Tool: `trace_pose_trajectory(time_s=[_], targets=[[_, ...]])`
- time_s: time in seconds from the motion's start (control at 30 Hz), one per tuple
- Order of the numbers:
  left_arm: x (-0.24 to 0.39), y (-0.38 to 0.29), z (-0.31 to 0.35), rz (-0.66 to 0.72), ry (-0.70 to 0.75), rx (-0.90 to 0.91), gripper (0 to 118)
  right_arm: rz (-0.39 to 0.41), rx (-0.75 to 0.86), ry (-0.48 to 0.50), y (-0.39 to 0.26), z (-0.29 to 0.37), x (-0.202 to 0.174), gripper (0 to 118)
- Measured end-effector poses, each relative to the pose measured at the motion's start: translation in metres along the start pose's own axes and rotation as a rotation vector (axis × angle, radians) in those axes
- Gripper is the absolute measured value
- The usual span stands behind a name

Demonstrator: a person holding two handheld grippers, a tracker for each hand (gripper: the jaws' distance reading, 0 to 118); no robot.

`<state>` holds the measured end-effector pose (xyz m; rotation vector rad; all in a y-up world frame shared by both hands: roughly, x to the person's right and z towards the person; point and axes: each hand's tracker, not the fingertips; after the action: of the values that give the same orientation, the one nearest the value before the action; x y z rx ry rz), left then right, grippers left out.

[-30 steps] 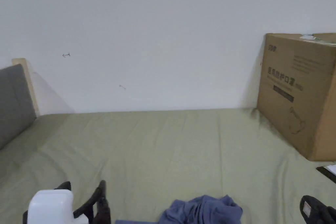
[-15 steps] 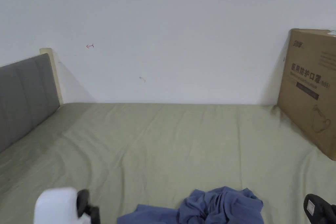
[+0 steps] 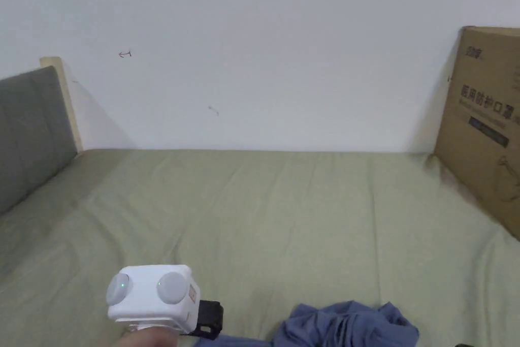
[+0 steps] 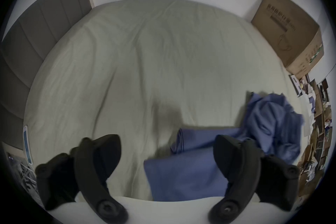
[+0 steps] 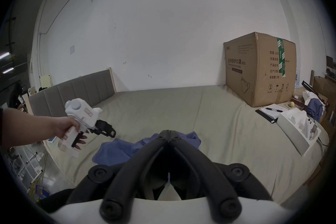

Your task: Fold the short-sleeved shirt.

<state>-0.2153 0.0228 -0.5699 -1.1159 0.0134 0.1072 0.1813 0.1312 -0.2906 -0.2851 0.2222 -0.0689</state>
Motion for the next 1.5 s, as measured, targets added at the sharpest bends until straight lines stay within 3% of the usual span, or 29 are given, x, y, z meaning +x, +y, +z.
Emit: trace_pose_trajectory(time_s=[0.17, 0.2, 0.33, 0.4, 0.43, 0.53, 0.77, 0.87, 0.93, 0.97, 1.0, 1.03, 1.07, 1.1, 1.17, 1.27, 1.3, 1.33, 1.37, 1.4, 1.43, 1.5], targets=[[0.029, -0.021, -0.032, -0.100, -0.013, -0.218, 109, 0.028, -0.062, -0.015, -0.012, -0.013, 0.006, 0], [0.031, -0.028, -0.028, -0.121, 0.029, -0.190, 112, 0.022, -0.071, -0.014, -0.014, -0.015, 0.007, 0], [0.019, -0.024, -0.036, -0.096, -0.027, -0.176, 113, -0.001, -0.087, 0.005, -0.017, -0.022, 0.005, 0], [0.018, -0.021, -0.028, -0.083, -0.032, -0.190, 100, -0.005, -0.089, 0.011, -0.019, -0.024, 0.003, 0], [0.017, -0.023, -0.022, -0.069, -0.030, -0.170, 88, -0.007, -0.092, 0.014, -0.020, -0.024, 0.003, 0], [0.006, -0.021, -0.007, -0.077, -0.078, -0.073, 7, -0.011, -0.087, 0.024, -0.019, -0.024, 0.002, 0], [-0.004, -0.053, 0.062, 0.028, -0.244, 0.114, 1, 0.014, -0.085, 0.068, 0.031, -0.073, 0.036, 0], [0.006, -0.070, 0.088, -0.038, -0.253, 0.210, 1, 0.010, -0.294, 0.109, 0.067, -0.139, 0.059, 0], [0.012, -0.084, 0.101, -0.064, -0.262, 0.256, 1, -0.049, -0.441, 0.097, 0.077, -0.188, 0.073, 1], [0.014, -0.090, 0.105, -0.071, -0.264, 0.261, 1, -0.042, -0.530, 0.079, 0.075, -0.215, 0.083, 15], [0.010, -0.091, 0.104, -0.080, -0.265, 0.267, 1, -0.043, -0.592, 0.067, 0.074, -0.237, 0.087, 42], [0.009, -0.095, 0.104, -0.090, -0.264, 0.277, 1, -0.060, -0.667, 0.076, 0.071, -0.259, 0.090, 86], [0.009, -0.099, 0.106, -0.099, -0.266, 0.283, 1, -0.089, -0.760, 0.064, 0.065, -0.278, 0.091, 118], [0.010, -0.105, 0.108, -0.104, -0.269, 0.287, 1, -0.125, -0.841, 0.052, 0.058, -0.286, 0.088, 112], [0.016, -0.113, 0.112, -0.102, -0.279, 0.294, 1, -0.178, -0.835, 0.013, 0.046, -0.314, 0.084, 106], [0.014, -0.121, 0.113, -0.076, -0.291, 0.295, 1, -0.151, -0.921, -0.071, 0.019, -0.348, 0.086, 104], [0.012, -0.122, 0.111, -0.055, -0.305, 0.286, 1, -0.134, -0.958, -0.110, 0.010, -0.354, 0.086, 97], [0.010, -0.123, 0.110, -0.040, -0.311, 0.276, 1, -0.124, -1.003, -0.124, 0.004, -0.358, 0.088, 77], [0.008, -0.124, 0.109, -0.032, -0.312, 0.275, 1, -0.117, -1.039, -0.110, 0.004, -0.346, 0.085, 20], [0.006, -0.124, 0.105, -0.026, -0.311, 0.272, 1, -0.115, -1.036, -0.062, 0.004, -0.339, 0.087, 7], [0.005, -0.124, 0.104, -0.026, -0.310, 0.269, 1, -0.136, -1.008, 0.009, 0.006, -0.334, 0.087, 7], [0.002, -0.125, 0.103, -0.024, -0.305, 0.267, 1, -0.125, -0.887, 0.057, 0.022, -0.314, 0.094, 7]])
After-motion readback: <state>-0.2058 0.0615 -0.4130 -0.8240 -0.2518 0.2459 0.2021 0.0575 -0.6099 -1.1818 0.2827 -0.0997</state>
